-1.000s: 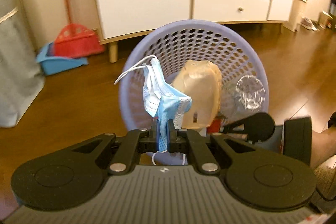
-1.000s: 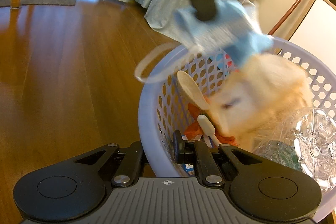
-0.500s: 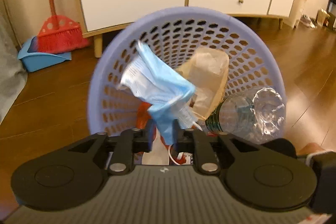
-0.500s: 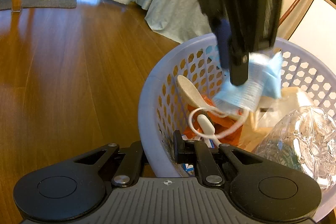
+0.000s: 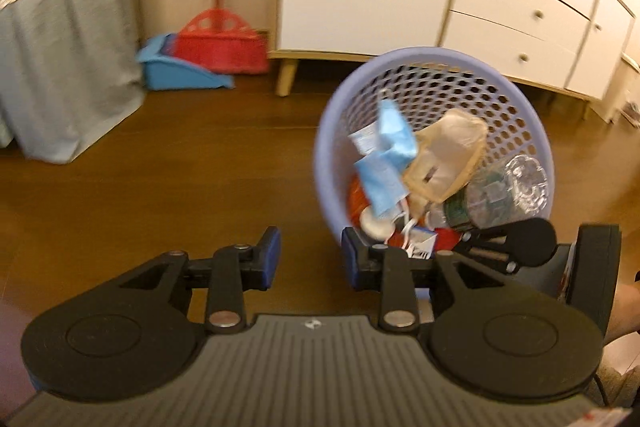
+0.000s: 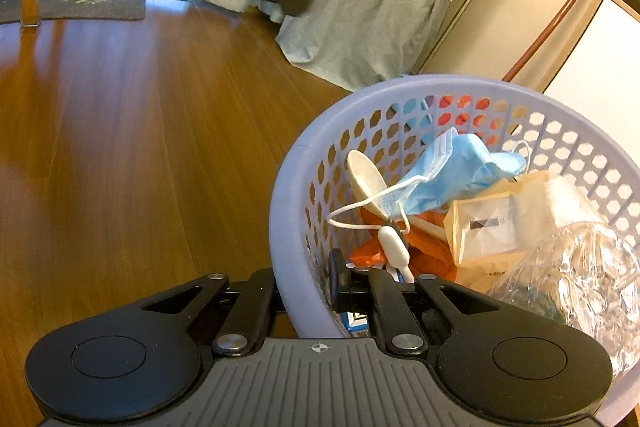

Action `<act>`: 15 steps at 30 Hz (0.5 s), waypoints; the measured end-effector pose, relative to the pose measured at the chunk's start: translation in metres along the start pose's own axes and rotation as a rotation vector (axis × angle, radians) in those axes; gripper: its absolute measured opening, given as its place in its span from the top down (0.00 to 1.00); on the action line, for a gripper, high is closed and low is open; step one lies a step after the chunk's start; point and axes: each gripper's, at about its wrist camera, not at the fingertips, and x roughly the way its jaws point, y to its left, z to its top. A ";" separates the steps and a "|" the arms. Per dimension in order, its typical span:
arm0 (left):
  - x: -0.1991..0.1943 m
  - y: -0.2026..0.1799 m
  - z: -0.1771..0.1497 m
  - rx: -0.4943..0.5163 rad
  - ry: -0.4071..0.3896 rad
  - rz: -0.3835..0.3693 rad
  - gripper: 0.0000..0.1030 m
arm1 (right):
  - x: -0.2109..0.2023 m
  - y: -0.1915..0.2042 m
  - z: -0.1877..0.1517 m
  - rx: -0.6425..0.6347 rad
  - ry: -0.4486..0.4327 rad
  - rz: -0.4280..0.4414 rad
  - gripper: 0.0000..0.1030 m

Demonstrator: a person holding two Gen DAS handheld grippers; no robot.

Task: Collect trash
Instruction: 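Carry the mask over the basket and open the left gripper, then lower the lavender basket to the floor with the right gripper and release it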

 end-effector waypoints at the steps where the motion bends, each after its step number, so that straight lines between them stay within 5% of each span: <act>1: -0.004 0.003 -0.004 -0.015 0.005 0.006 0.73 | 0.000 0.000 0.001 -0.002 -0.004 0.002 0.96; 15: -0.025 0.012 -0.035 -0.093 0.046 0.058 0.71 | -0.001 0.015 0.020 -0.021 -0.055 0.089 0.97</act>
